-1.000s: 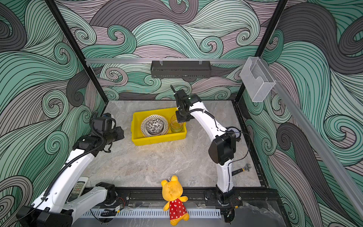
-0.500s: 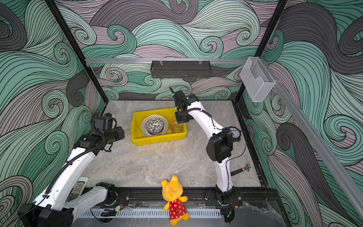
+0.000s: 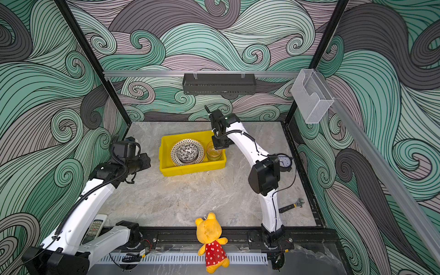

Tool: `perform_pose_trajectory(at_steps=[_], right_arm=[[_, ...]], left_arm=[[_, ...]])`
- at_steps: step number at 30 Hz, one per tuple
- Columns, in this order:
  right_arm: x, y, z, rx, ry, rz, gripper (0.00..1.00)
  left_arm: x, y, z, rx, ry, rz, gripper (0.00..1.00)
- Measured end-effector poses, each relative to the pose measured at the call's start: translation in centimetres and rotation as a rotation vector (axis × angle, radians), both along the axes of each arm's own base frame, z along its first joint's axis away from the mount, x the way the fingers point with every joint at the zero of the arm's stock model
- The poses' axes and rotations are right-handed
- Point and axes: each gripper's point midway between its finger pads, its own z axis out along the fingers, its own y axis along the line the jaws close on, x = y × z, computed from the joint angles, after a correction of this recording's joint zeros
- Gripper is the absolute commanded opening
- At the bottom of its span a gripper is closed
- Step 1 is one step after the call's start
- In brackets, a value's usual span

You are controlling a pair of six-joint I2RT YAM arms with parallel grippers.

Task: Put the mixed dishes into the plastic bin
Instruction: 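Lower the pink glass cup into the bin onto the green cup, then open the right gripper and lift it away from the pink cup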

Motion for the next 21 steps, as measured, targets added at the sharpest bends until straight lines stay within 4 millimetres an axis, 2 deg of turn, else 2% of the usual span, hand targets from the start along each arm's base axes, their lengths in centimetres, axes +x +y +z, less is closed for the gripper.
perform_pose_trajectory(at_steps=[6,13,21], right_arm=[[0.1,0.1,-0.3,-0.003,0.004,0.0,0.12],[0.5,0.2,-1.8,-0.021,0.028,0.0,0.14],[0.5,0.2,-1.8,-0.022,0.031,0.0,0.16]], left_arm=[[0.0,0.0,0.0,0.0,0.0,0.002,0.31],[0.0,0.2,0.0,0.0,-0.001,0.006,0.31],[0.0,0.3,0.1,-0.001,-0.003,0.009,0.32]])
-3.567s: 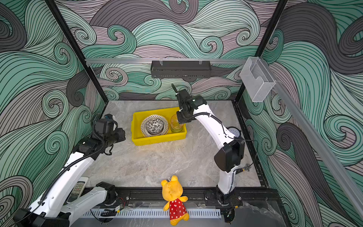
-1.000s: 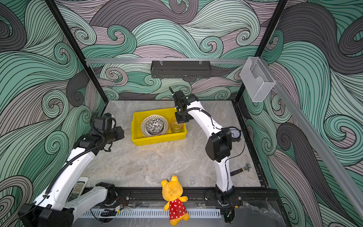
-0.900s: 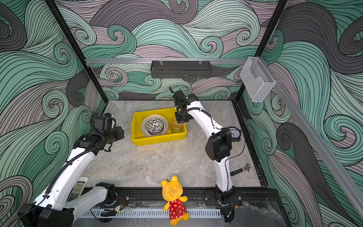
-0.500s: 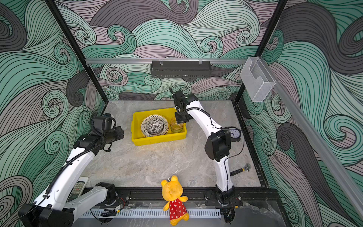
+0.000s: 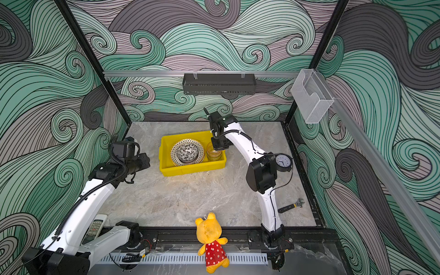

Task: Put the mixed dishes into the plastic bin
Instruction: 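Open the right gripper and lift it away from the pink cup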

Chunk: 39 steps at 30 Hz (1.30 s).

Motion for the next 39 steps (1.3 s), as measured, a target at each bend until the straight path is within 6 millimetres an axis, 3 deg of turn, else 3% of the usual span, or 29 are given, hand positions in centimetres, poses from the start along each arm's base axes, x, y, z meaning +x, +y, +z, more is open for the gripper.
perform_pose_trajectory(at_steps=[15,39], right_arm=[[-0.1,0.0,0.2,0.0,0.001,0.002,0.27],[0.1,-0.1,3.1,0.02,-0.072,0.0,0.38]], left_arm=[[0.0,0.0,0.0,-0.004,0.001,0.001,0.31],[-0.3,0.2,0.4,-0.011,-0.017,0.003,0.31]])
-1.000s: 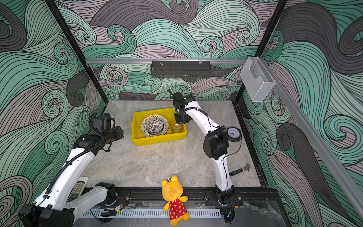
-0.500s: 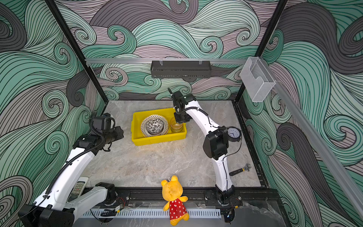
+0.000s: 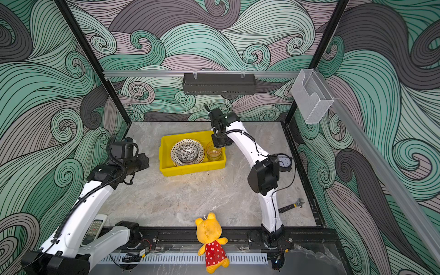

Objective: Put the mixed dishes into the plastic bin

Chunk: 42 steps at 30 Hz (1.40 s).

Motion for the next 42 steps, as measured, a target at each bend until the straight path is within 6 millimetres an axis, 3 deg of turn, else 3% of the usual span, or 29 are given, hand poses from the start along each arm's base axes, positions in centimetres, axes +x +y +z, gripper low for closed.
perform_pose_trajectory(at_steps=[19,30,42], right_arm=[[-1.9,-1.5,4.0,0.026,-0.125,0.013,0.51],[-2.7,-3.3,5.4,0.014,-0.224,0.012,0.59],[-2.8,-7.9,5.6,0.06,-0.365,-0.05,0.68]], left_arm=[[-0.3,-0.3,0.3,-0.017,-0.019,-0.014,0.32],[-0.4,-0.2,0.2,-0.014,-0.023,-0.01,0.31],[-0.1,-0.3,0.1,-0.021,-0.054,-0.014,0.32]])
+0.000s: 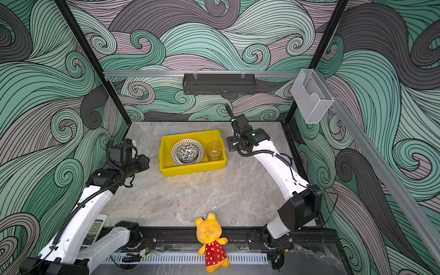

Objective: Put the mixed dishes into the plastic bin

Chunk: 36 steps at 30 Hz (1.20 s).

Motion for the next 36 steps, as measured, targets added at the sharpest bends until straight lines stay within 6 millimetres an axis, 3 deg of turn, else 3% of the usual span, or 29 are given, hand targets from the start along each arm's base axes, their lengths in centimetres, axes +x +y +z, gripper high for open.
perform_pose_trajectory(at_steps=[11,16,21,29,36], right_arm=[[0.0,-5.3,-2.2,0.018,-0.07,-0.111,0.83],[-0.2,-6.5,-2.4,0.046,-0.122,-0.137,0.88],[0.0,-6.9,-3.3,0.062,-0.137,-0.146,0.9],[0.6,-8.3,-4.7,0.082,-0.168,-0.182,0.96],[1.1,-10.3,-6.2,0.1,-0.202,-0.214,0.99]], left_arm=[[0.0,0.4,-1.6,0.019,0.013,0.015,0.36],[0.1,0.8,-2.3,0.042,0.013,0.026,0.38],[0.6,1.4,-1.7,0.084,-0.021,0.034,0.5],[1.9,3.8,-1.7,0.178,-0.05,0.12,0.53],[2.4,6.8,-3.8,0.253,-0.101,0.219,0.67]])
